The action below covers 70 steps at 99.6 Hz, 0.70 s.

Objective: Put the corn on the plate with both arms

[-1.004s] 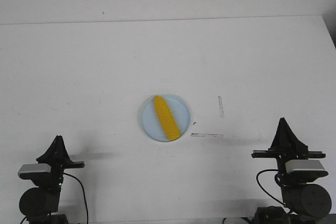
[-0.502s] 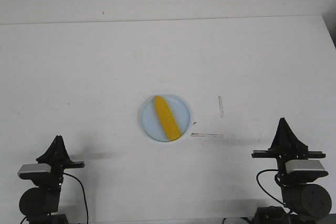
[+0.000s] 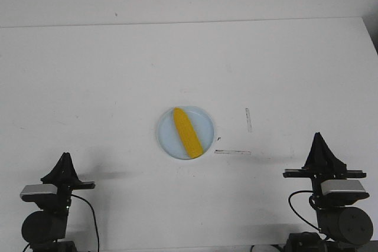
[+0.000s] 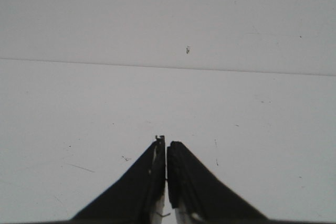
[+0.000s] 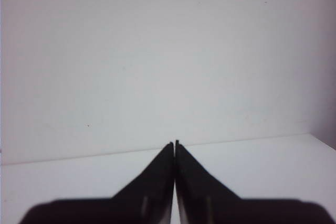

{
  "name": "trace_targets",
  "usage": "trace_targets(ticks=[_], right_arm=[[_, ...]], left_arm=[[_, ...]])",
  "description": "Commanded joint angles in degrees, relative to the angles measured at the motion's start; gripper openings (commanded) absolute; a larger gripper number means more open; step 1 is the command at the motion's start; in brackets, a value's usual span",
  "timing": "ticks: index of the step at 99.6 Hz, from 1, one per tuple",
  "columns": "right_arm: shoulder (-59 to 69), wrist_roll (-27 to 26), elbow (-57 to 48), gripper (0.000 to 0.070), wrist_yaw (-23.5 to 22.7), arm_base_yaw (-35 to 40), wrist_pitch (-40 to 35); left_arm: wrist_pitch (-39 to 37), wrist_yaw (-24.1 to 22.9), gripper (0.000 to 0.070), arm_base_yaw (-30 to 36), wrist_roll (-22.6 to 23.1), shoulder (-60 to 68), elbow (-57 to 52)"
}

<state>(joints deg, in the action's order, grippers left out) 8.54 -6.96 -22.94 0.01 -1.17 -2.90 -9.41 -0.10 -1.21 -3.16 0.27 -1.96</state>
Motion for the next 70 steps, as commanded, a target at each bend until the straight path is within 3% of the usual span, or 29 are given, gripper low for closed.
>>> trace_targets(ticks=[1,13,58,70], right_arm=[[0.0,-0.2,0.1,0.0,-0.1,0.0,0.3],[-0.4,2.4,2.9,0.0,-3.2,0.3,0.4],[-8.5,2.4,22.4,0.0,-3.0,1.0,11.9],[-8.5,2.6,22.2,0.0,-3.0,1.9,10.4]], left_arm=[[-0.7,-0.1,0.0001,0.1,-0.5,-0.1,1.2],[-0.7,-0.1,0.0001,0.1,-0.5,-0.1,1.2],[-0.7,-0.1,0.0001,0.1,-0.5,-0.1,1.2],[-0.8,-0.1,0.0001,0.1,-0.5,-0.1,1.2]])
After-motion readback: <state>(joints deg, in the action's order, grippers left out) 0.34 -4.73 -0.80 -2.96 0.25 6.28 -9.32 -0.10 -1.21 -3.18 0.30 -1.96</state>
